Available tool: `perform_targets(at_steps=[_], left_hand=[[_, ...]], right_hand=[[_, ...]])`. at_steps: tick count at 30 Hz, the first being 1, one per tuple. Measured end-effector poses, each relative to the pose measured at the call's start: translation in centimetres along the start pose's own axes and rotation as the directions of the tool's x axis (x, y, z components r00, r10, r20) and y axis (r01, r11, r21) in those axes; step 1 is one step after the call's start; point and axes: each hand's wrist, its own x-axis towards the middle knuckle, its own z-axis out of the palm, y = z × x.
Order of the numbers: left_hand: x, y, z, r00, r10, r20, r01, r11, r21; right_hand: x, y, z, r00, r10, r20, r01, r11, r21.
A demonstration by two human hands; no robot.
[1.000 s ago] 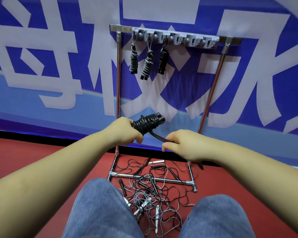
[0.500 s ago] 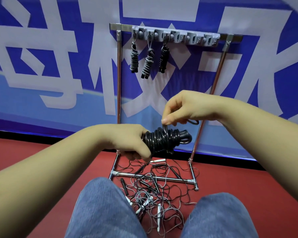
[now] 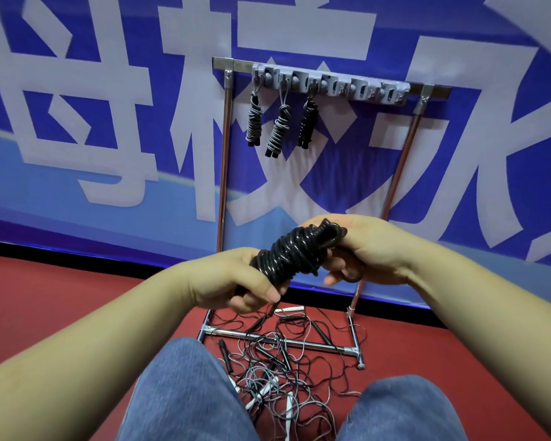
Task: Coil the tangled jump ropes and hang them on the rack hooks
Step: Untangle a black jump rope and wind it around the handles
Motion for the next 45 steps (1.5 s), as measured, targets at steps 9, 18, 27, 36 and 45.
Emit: perform_targets(at_steps=[9,18,27,36,45], left_hand=[[1.4,-1.6,1.8,0.992,0.118,-0.052,-0.129,0.912,-0.388],[2.1,-1.5,2.5,0.986,0.109,-0.125,-0.148,0.914,-0.378],[3.5,-2.8,4.6,0.845,0.078,-0.529,-0.083,0.996,0.014],[3.5,-0.5,5.2,0.745,0.271,-0.609,-0.115,0.952,0.282],[4.8,0.7,3.9,0.632,0.215,-0.744,-0.019,0.965,0.262]], right_hand=[[-0.4,0.4,2.3,0.940,-0.053,-0.338,0.085,0.993,0.082],[-1.6,-0.6,3.0,0.923,-0.271,-0.272,0.157,0.913,-0.377],[-0.7,1.8,1.7,0.911,-0.158,-0.380,-0.137,0.754,-0.642],[0.7,2.9,2.1,0.850,-0.222,-0.478,-0.007,0.902,-0.432],[2.2,1.9,3.5,0.864,-0.187,-0.468,-0.054,0.888,-0.456]])
